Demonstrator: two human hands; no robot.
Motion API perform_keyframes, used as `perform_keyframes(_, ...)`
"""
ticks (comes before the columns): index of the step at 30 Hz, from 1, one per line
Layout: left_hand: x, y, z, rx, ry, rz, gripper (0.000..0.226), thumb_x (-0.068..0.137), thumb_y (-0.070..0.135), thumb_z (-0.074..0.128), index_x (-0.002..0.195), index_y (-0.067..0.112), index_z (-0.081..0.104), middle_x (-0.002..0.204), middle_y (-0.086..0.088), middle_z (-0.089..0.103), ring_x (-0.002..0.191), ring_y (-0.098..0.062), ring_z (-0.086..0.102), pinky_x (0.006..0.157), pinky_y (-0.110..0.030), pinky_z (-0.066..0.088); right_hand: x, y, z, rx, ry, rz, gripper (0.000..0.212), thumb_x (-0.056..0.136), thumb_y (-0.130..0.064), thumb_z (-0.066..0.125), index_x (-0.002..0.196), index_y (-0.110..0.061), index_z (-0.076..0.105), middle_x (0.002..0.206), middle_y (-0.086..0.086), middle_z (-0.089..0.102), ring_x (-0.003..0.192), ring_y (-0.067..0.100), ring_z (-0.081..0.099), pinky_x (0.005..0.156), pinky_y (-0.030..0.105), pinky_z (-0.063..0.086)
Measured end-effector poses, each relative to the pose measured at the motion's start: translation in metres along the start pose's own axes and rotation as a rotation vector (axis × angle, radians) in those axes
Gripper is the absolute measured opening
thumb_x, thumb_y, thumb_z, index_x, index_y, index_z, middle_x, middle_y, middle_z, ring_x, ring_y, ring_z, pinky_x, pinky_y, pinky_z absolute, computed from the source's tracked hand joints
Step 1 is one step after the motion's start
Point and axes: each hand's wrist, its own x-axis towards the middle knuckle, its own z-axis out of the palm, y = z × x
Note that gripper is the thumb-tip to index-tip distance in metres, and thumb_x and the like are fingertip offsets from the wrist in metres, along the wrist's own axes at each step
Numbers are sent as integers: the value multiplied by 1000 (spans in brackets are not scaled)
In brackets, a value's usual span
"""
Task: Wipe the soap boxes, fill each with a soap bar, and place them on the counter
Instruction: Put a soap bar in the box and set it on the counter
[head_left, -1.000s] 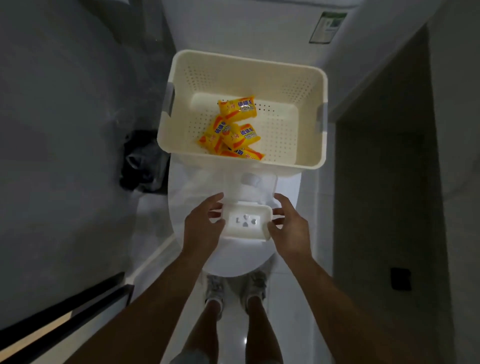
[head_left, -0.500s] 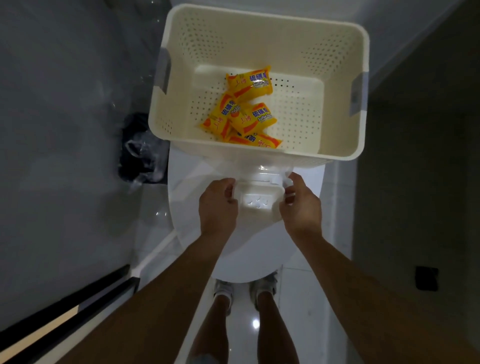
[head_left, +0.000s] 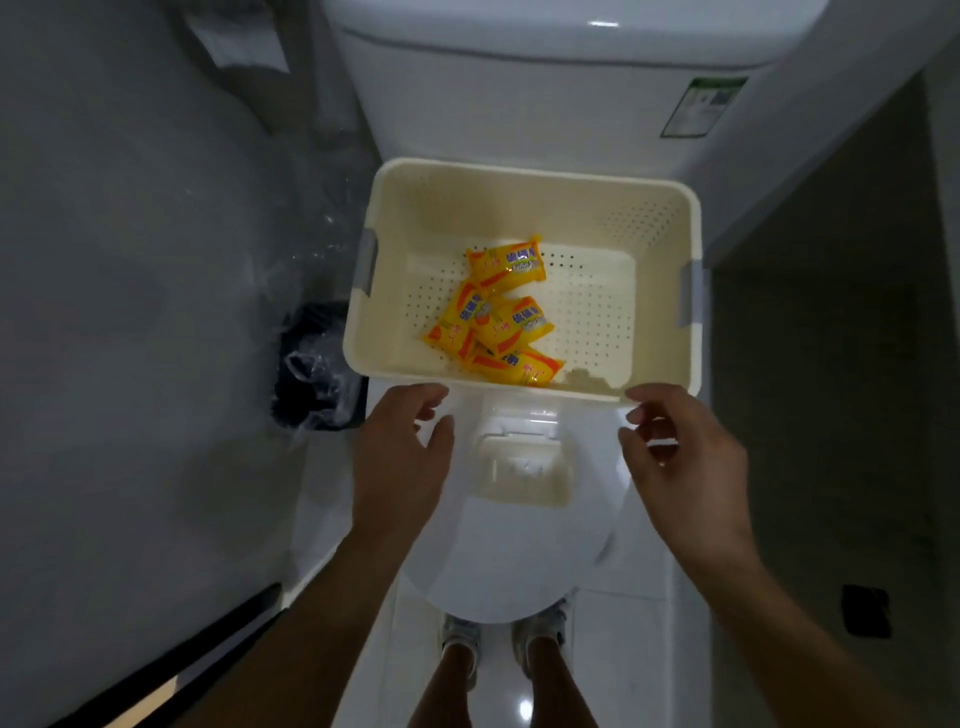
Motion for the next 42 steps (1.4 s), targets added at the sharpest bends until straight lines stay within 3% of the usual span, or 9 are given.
perform_keyframes(4,40,34,-11,60,25,181,26,89,10,68,115,14,67,105,2,67,88,-11,60,82,-28,51,42,-28,-2,22,46,-173,21,91,-4,65,107,-16,68,89,-3,68,76,8,67,68,7,48)
perform_keyframes(7,79,48,-2,126,-108,121,30,91,15,65,121,15,65,106,-1,68,94,-17,62,85,-33,52,84,-33,18,-20,6,-165,18,92,-6,62,105,-16,68,87,1,70,77,16,67,71,19,51)
perform_keyframes(11,118,51,26,231,-352,-89,42,88,20,65,130,18,60,120,-6,66,109,-26,62,92,-38,52,133,-23,55,-139,-226,-2,34,90,-8,65,122,-20,65,102,2,67,91,19,65,81,30,52)
perform_keyframes(17,138,35,64,265,-437,-192,47,87,21,65,133,20,57,131,-9,58,111,-31,59,92,-43,53,179,-5,93,-316,-445,-12,65,89,-14,67,148,-22,43,137,10,57,122,30,57,94,32,45)
perform_keyframes(21,140,30,74,211,-466,-224,47,86,17,65,132,21,58,125,-10,61,104,-32,63,88,-45,56,189,-2,105,-272,-539,45,63,91,-10,63,149,-15,40,137,12,57,122,30,57,96,34,47)
perform_keyframes(27,142,30,70,93,-443,-245,52,82,22,75,132,22,60,129,-7,59,112,-29,60,95,-45,53,183,0,103,-112,-510,149,56,91,1,57,145,-11,48,132,9,63,122,29,58,104,42,48)
perform_keyframes(32,140,40,58,-10,-365,-181,49,85,17,71,132,26,61,134,-8,57,114,-27,60,96,-46,53,174,-8,84,107,-364,196,51,91,5,59,140,-7,53,109,5,63,102,24,62,101,41,51)
perform_keyframes(37,132,54,33,-71,-260,-31,40,93,12,63,130,27,62,122,-11,64,104,-26,64,90,-41,55,152,-39,55,375,-272,181,40,91,9,58,129,-5,62,90,3,61,96,24,63,93,45,56)
perform_keyframes(42,103,69,4,-84,-191,124,39,98,10,55,130,30,62,106,2,59,96,-18,63,81,-33,56,104,-66,23,419,-175,73,37,90,-1,69,124,-14,63,93,1,64,96,26,70,83,39,61)
